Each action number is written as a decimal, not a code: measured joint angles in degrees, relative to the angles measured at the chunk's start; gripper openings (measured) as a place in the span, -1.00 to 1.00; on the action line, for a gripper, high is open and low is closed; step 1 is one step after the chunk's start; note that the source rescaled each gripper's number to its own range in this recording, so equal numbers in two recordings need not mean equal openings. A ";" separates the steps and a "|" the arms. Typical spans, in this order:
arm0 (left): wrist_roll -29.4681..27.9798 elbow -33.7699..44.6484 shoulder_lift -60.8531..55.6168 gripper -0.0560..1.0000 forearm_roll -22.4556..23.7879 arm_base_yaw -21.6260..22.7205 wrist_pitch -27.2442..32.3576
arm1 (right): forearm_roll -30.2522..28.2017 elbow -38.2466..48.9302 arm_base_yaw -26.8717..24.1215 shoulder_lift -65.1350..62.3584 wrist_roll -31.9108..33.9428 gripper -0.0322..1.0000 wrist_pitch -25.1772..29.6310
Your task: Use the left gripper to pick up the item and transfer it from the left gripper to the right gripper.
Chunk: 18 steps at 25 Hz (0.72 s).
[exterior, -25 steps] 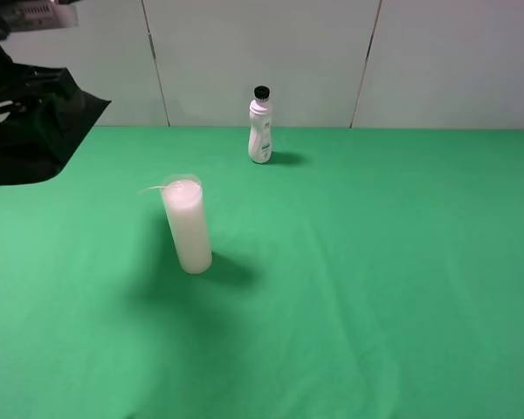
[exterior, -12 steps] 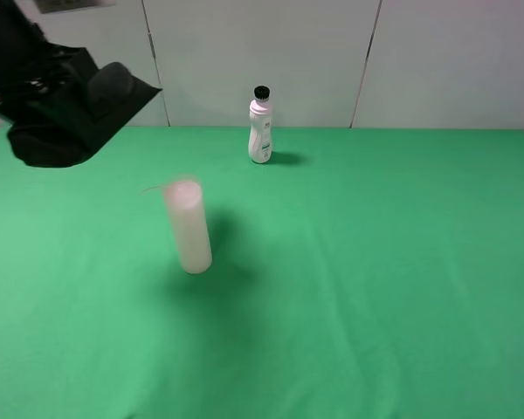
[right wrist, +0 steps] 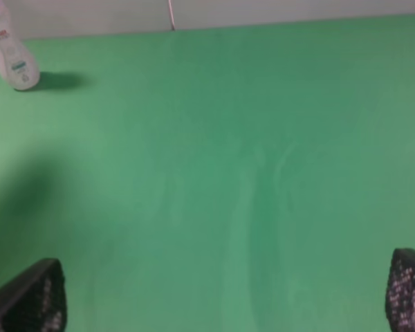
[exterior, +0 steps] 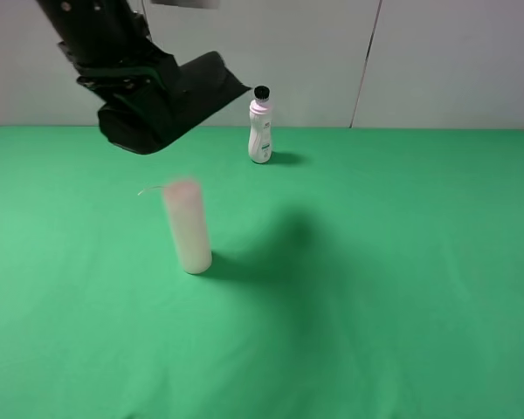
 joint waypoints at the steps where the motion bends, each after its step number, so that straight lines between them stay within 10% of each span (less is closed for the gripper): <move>1: 0.61 -0.73 0.67 -0.75 0.07 -0.69 0.00 | 0.00 0.00 0.00 0.00 0.00 1.00 0.00; 18: 16.39 -2.82 4.33 -0.75 0.19 -9.79 0.00 | 0.00 0.00 0.00 0.00 0.00 1.00 0.00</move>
